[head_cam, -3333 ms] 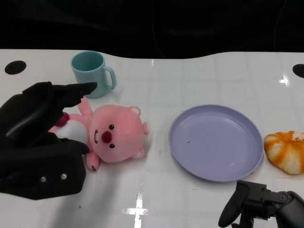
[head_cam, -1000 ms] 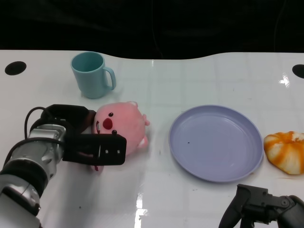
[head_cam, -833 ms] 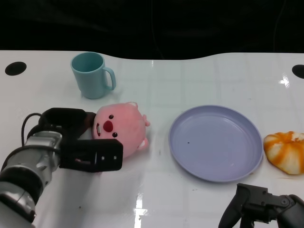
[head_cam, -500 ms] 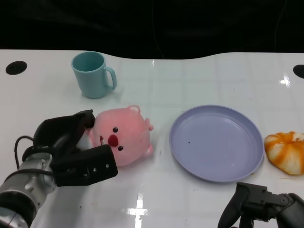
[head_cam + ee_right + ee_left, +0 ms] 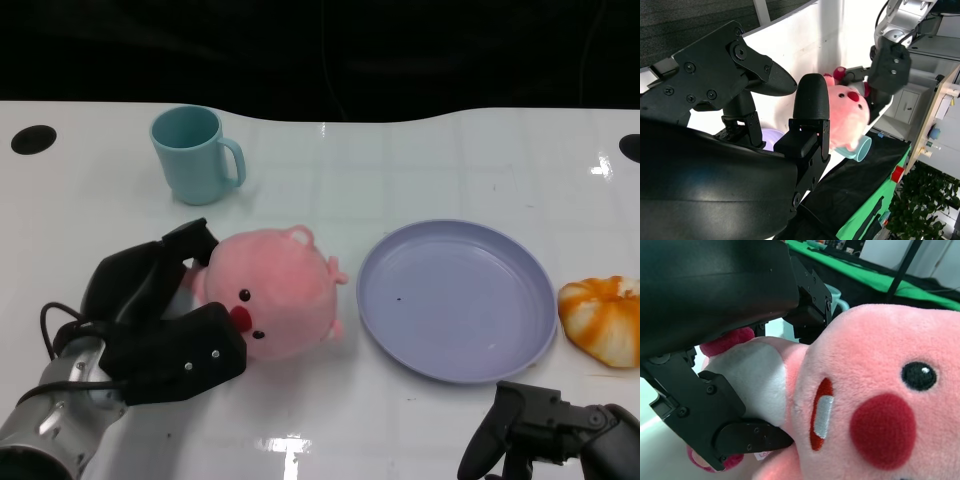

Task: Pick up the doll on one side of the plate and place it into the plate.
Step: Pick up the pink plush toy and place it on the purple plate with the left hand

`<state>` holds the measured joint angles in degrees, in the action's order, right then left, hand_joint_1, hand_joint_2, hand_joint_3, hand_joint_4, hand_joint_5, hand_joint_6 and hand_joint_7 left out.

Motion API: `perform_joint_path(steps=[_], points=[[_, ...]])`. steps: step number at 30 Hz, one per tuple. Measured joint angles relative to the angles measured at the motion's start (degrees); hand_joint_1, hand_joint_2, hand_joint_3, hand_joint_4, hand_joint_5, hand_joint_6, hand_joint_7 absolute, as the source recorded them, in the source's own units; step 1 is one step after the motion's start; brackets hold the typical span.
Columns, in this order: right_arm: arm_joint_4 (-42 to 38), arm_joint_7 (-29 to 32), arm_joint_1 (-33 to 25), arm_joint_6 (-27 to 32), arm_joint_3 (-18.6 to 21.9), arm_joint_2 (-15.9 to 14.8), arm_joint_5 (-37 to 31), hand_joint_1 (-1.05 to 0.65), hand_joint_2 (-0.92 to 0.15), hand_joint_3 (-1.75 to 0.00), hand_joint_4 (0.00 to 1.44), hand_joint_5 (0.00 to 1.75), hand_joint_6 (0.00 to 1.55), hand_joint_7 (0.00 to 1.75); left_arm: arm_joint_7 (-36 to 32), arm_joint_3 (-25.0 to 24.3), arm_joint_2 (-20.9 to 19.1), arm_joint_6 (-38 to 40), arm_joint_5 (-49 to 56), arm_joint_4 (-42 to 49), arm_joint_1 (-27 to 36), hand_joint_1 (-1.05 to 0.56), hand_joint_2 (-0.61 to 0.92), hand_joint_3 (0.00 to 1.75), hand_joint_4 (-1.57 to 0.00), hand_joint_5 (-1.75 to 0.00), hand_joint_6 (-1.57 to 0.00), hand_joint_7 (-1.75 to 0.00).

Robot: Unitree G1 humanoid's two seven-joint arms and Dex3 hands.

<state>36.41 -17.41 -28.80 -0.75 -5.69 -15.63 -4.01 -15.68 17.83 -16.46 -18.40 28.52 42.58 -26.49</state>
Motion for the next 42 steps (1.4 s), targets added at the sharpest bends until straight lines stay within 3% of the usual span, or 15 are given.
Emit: perform_joint_path(steps=[7, 16, 22, 39, 42], points=[[-0.3, 0.0, 0.4, 0.0, -0.7, 0.0, -0.1, -0.06, -0.52, -1.13, 0.66, 1.66, 0.61, 1.32, 4.1, -0.1, 1.3, 4.2, 0.3, -10.6, 0.6, -0.09, 0.38, 1.37, -0.96, -1.75, -0.78, -1.75], [-0.3, 0.3, 0.6, 0.8, -1.8, 0.2, -1.0, -0.05, -0.51, -1.15, 0.66, 1.67, 0.60, 1.33, 7.5, 1.2, 5.8, 9.9, 1.3, -12.6, -2.7, -0.18, 0.37, 1.41, -0.99, -1.75, -0.77, -1.75], [-0.3, 0.8, 0.7, 0.8, -2.8, 0.5, -1.3, -0.05, -0.49, -1.16, 0.67, 1.67, 0.61, 1.34, 9.2, 2.9, 10.1, 12.2, 2.3, -13.0, -5.7, -0.15, 0.35, 1.38, -1.00, -1.75, -0.77, -1.75], [0.1, 1.7, 0.4, 0.8, -4.3, 0.8, -2.6, -0.06, -0.49, -1.18, 0.69, 1.64, 0.62, 1.32, 10.1, 7.1, 22.5, 19.1, 3.2, 1.7, -18.2, -0.17, 0.37, 1.27, -0.97, -1.75, -0.72, -1.75], [0.3, 1.7, 0.3, 0.8, -4.5, 0.8, -2.7, -0.06, -0.49, -1.18, 0.69, 1.65, 0.62, 1.32, 9.9, 7.9, 23.9, 20.0, 3.6, 5.1, -20.1, -0.18, 0.45, 1.13, -0.95, -1.75, -0.68, -1.75]])
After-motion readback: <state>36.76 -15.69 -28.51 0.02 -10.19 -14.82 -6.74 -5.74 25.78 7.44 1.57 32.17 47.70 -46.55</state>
